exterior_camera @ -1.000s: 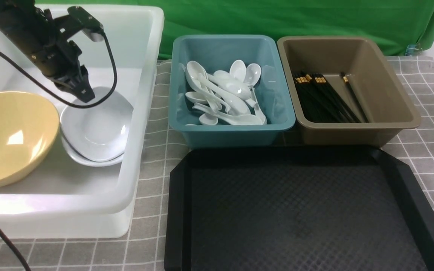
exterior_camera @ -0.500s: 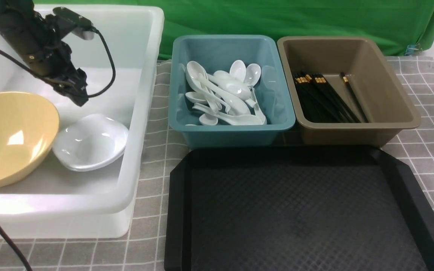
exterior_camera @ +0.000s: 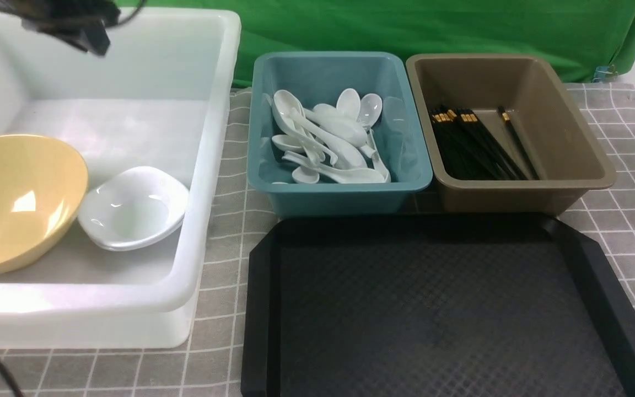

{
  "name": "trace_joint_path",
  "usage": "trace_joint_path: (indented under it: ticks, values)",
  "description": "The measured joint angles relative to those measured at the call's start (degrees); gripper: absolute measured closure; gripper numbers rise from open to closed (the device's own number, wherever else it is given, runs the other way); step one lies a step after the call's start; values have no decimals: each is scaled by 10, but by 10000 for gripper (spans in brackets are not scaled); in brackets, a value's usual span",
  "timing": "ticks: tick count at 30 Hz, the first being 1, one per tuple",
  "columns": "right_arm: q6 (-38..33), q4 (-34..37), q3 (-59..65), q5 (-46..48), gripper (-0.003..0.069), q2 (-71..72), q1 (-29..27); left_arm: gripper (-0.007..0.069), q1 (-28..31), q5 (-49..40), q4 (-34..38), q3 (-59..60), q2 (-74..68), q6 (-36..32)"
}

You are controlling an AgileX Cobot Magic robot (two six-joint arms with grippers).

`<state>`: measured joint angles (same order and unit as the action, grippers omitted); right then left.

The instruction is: On grey table put chopsticks spoon bowls plates into blue grey white boxes.

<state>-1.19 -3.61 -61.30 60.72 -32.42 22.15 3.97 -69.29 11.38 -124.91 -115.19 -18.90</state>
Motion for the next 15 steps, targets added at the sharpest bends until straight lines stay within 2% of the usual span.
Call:
trace_joint_path:
  ticks: [3,10,13,15]
  values:
    - [0,-7,0,0,648,0,0,620,0,0,30,75,70,37]
    - [0,-9,8,14,651,12,0,626,0,-3,58,292,229,71]
    - [1,-9,48,-23,651,46,0,626,0,0,58,379,289,83]
    - [1,-9,97,-84,651,74,0,626,0,24,57,439,333,96]
